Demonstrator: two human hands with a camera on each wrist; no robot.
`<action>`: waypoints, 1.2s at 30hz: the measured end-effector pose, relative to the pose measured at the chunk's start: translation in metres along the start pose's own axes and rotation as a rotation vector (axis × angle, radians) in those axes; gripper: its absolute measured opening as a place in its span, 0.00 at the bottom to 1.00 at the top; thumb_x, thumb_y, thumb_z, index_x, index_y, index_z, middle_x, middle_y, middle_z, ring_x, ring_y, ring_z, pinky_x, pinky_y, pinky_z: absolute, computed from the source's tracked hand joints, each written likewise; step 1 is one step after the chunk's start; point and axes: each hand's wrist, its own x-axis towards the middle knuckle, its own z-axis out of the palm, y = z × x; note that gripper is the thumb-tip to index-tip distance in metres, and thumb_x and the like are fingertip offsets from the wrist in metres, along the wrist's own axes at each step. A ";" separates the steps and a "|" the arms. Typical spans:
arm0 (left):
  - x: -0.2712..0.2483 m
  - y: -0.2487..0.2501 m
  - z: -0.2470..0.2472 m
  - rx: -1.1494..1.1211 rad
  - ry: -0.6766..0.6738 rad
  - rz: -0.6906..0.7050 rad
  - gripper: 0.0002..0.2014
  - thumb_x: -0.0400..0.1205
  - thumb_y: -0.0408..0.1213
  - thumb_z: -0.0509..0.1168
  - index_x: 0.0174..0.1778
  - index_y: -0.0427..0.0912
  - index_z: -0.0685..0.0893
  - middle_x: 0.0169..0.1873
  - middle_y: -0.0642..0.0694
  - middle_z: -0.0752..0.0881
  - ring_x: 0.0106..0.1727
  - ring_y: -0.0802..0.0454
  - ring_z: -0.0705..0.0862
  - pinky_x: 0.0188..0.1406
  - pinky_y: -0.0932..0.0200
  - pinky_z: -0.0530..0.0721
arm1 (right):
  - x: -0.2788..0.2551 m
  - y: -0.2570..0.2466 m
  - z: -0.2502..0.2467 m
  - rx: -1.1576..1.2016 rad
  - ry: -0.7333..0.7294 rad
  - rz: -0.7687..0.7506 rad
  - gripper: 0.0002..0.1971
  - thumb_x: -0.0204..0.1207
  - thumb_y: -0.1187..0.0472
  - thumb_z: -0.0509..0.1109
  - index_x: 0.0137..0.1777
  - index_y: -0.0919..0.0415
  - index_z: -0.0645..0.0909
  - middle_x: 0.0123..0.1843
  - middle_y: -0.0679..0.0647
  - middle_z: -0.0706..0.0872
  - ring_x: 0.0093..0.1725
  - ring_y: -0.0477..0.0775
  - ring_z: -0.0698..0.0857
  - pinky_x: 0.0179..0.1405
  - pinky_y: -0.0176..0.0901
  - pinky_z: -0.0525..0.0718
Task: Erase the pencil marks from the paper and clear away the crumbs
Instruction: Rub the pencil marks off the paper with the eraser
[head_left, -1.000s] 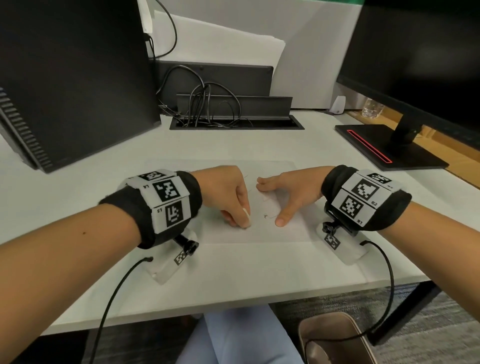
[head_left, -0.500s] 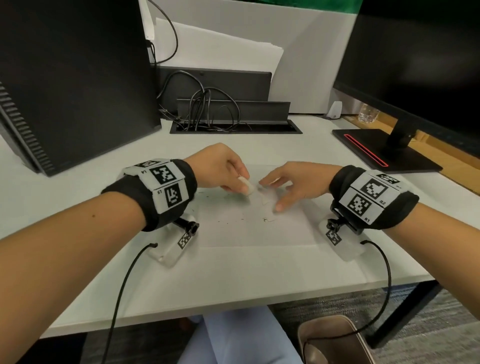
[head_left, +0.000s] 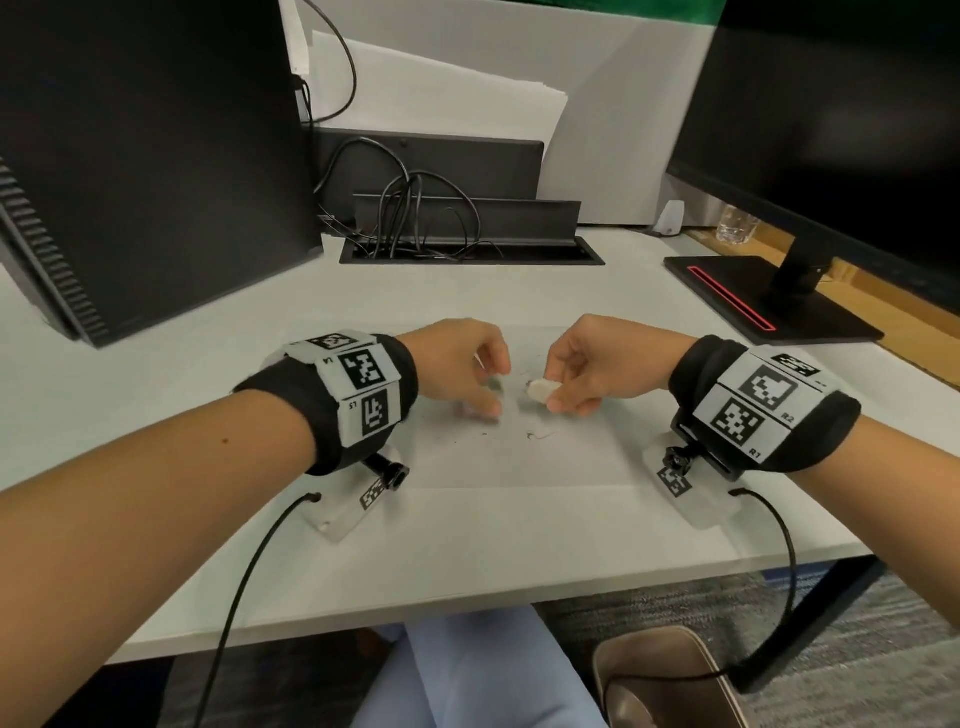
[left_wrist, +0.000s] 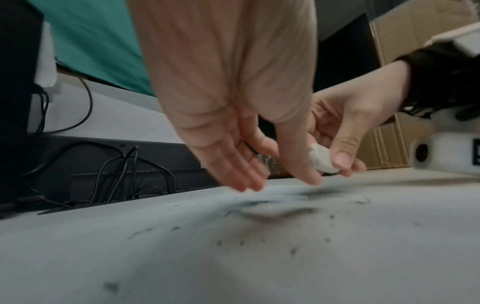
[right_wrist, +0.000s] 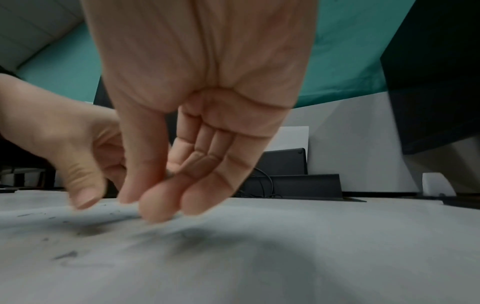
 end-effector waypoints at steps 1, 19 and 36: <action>-0.002 -0.001 0.001 0.085 -0.084 -0.003 0.23 0.72 0.42 0.76 0.61 0.51 0.77 0.64 0.50 0.77 0.66 0.51 0.77 0.66 0.58 0.74 | -0.001 0.001 0.000 -0.015 -0.022 0.011 0.04 0.70 0.64 0.76 0.40 0.61 0.83 0.28 0.51 0.86 0.22 0.39 0.82 0.29 0.27 0.79; -0.003 0.017 0.020 0.526 -0.306 -0.087 0.42 0.73 0.69 0.60 0.80 0.67 0.49 0.72 0.44 0.59 0.74 0.39 0.61 0.72 0.38 0.68 | -0.008 -0.004 0.013 -0.146 -0.035 -0.012 0.04 0.71 0.59 0.74 0.38 0.59 0.86 0.35 0.61 0.89 0.25 0.40 0.79 0.33 0.27 0.77; -0.003 0.017 0.018 0.557 -0.354 -0.073 0.44 0.73 0.69 0.61 0.81 0.66 0.44 0.81 0.49 0.46 0.81 0.42 0.52 0.77 0.40 0.61 | -0.005 -0.013 0.021 -0.148 0.026 -0.075 0.05 0.71 0.60 0.75 0.42 0.61 0.89 0.34 0.62 0.89 0.23 0.38 0.78 0.30 0.23 0.75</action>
